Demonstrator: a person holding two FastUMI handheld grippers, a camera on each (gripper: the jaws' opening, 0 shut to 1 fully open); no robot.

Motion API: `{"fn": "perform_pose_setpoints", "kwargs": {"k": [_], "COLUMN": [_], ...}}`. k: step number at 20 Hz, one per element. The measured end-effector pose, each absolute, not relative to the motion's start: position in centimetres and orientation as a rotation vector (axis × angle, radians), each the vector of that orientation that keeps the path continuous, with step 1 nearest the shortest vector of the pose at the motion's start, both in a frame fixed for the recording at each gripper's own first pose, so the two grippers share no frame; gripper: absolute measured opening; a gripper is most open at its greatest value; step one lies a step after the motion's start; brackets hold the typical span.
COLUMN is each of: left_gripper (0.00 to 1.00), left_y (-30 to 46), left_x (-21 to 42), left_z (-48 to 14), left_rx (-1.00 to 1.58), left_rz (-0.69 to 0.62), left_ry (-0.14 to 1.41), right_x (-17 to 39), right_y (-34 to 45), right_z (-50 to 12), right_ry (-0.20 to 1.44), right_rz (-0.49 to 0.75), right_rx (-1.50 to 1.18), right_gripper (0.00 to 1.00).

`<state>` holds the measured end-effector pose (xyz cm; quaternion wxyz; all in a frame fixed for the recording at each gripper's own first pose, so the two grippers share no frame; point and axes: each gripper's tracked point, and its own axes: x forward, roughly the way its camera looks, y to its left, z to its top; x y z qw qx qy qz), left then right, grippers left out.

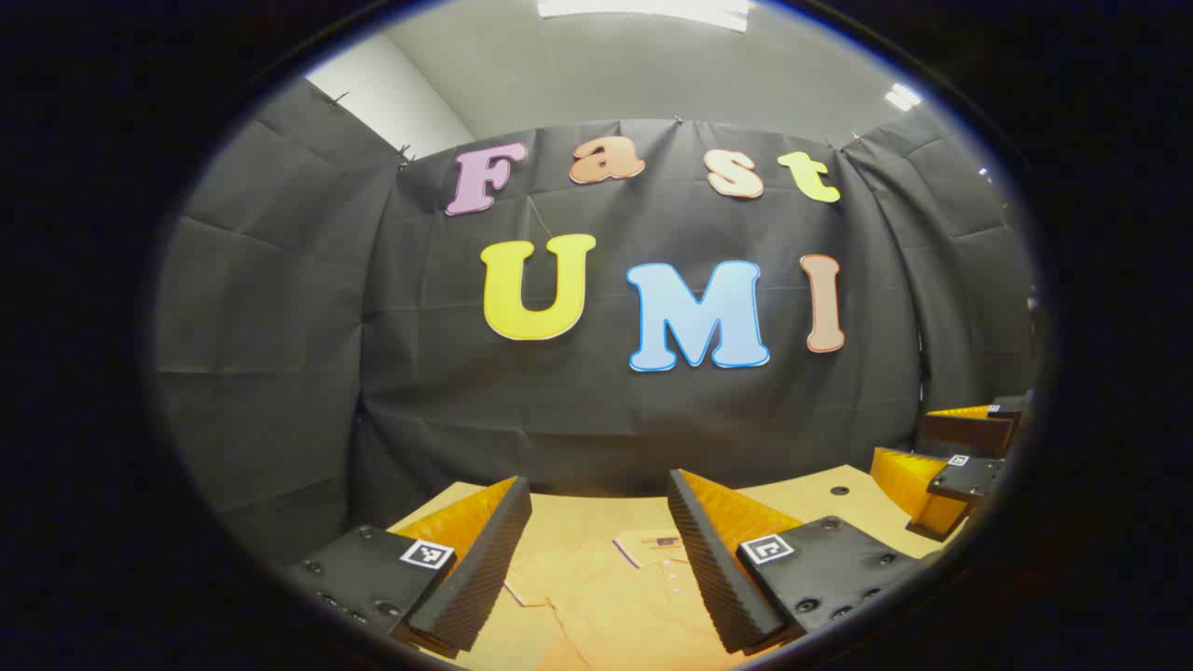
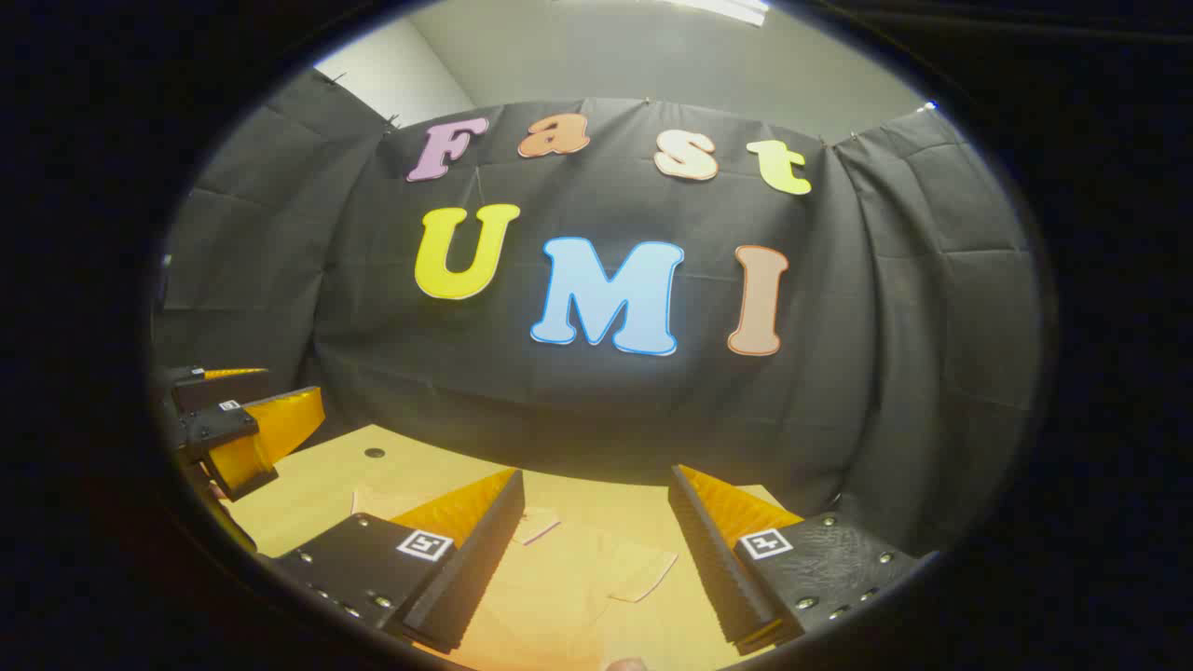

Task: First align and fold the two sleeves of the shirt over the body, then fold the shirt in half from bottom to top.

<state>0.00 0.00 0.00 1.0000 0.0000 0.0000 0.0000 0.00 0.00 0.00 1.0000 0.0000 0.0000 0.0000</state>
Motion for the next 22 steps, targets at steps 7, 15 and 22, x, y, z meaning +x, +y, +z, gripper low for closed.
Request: {"fn": "perform_pose_setpoints", "kwargs": {"k": [7,15,22], "left_gripper": [0.96,0.96,0.96], "left_y": [-0.2,-0.6,-0.6], "left_x": [0.5,1.5,2.2], "left_z": [-0.1,-0.2,-0.7], "left_rx": [-0.002,0.004,-0.005], "left_rz": [-0.002,-0.006,-0.002], "left_ry": [0.007,-0.003,-0.004], "right_x": [0.4,0.8,0.9], "right_y": [0.1,0.0,-0.4], "right_z": [-0.1,0.0,-0.2], "right_ry": [0.002,0.002,0.013], "right_rz": [0.010,0.007,0.000], "right_rx": [0.003,0.006,0.006], "right_gripper": [0.96,0.96,0.96]}}
